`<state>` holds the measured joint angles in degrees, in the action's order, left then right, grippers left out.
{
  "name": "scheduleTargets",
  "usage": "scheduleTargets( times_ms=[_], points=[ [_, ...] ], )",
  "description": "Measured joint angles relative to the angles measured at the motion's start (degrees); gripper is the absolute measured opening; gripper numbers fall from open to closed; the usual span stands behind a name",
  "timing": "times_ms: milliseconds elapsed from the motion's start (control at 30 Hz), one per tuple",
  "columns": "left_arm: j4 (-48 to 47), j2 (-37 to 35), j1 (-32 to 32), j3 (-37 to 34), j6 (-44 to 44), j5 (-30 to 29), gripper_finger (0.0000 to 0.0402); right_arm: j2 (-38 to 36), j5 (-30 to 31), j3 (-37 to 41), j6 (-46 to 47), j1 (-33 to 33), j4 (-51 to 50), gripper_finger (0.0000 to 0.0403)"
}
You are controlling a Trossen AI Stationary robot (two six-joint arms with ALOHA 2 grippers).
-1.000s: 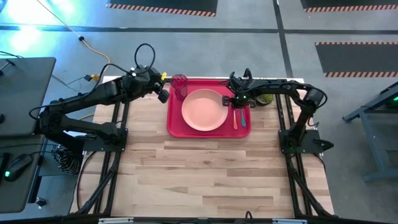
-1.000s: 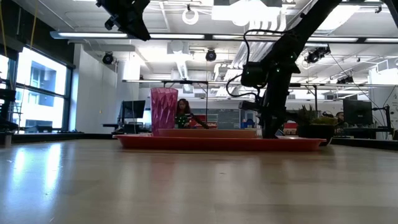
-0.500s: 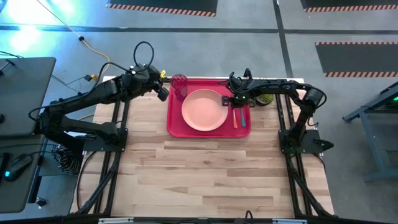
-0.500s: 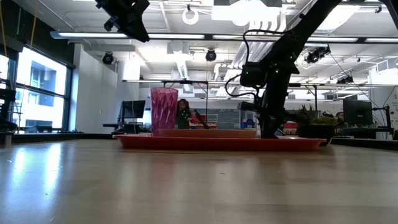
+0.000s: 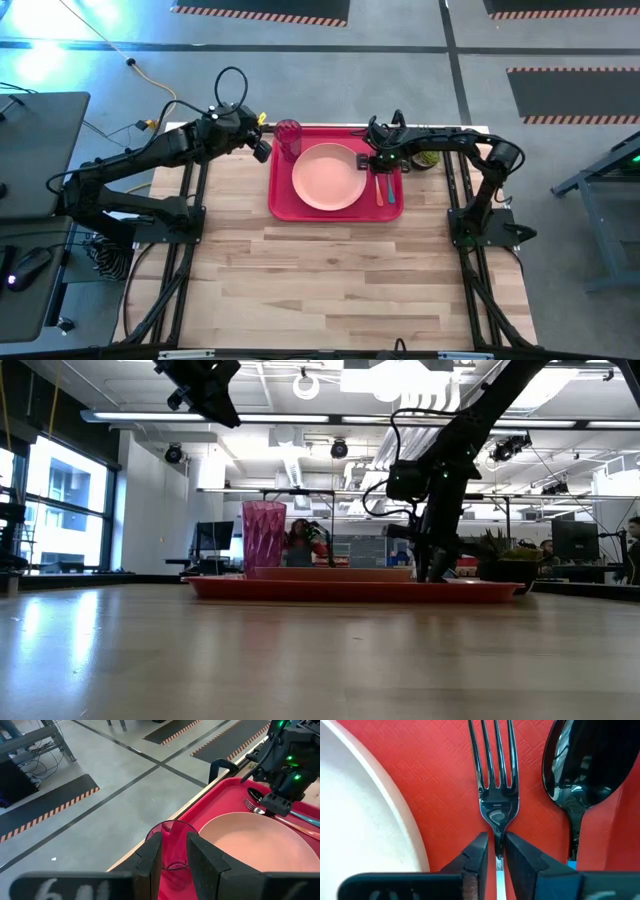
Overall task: Pick and place plate/cup/fork/spoon on tray
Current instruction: Put the orange fork to the right of the orange plate on the red tray, then adjust the orange plate on the red tray
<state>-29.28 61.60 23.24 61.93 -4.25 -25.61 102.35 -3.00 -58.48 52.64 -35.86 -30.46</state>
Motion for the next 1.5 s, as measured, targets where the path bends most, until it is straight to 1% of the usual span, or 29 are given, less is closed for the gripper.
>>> scheduleTargets(
  times_ms=[167,300,500,767,967,1100,1267,1367,1500],
  points=[
    [-0.01,0.0,0.0,0.0,0.0,0.0,0.0076,-0.83,0.03,0.07,0.45,-0.02,-0.53,0.0062],
    [-0.02,0.0,0.0,0.02,0.0,0.0,0.0076,-2.57,1.52,0.11,1.11,-0.04,-0.46,0.0058],
    [0.0,0.0,0.0,0.02,-0.02,0.0,0.0076,-4.3,1.28,0.11,1.11,-0.07,-0.19,0.0055],
    [-0.01,0.0,0.0,0.02,-0.02,0.0,0.0076,-5.38,-1.58,0.11,0.9,1.46,-4.06,0.0055],
    [0.0,0.0,0.0,0.02,-0.06,0.0,0.0076,-5.82,-3.7,0.11,1.09,3.85,-2.99,0.0055],
    [0.02,0.0,0.0,0.02,-0.04,0.0,0.0076,-7.72,-3.23,0.09,1.01,5.04,0.97,0.0055],
    [0.04,-0.01,0.0,0.02,-0.08,-0.01,0.0076,-9.18,-1.61,0.06,-1.23,5.33,9.14,0.0055],
    [0.04,0.0,0.0,0.02,-0.15,0.0,0.0076,-9.16,-1.69,0.04,-5.71,5.45,13.85,0.0055],
    [0.07,-0.01,0.0,0.02,-0.13,-0.01,0.0076,-9.14,-2.26,0.04,-14.44,5.96,21.64,0.0055]
  ],
)
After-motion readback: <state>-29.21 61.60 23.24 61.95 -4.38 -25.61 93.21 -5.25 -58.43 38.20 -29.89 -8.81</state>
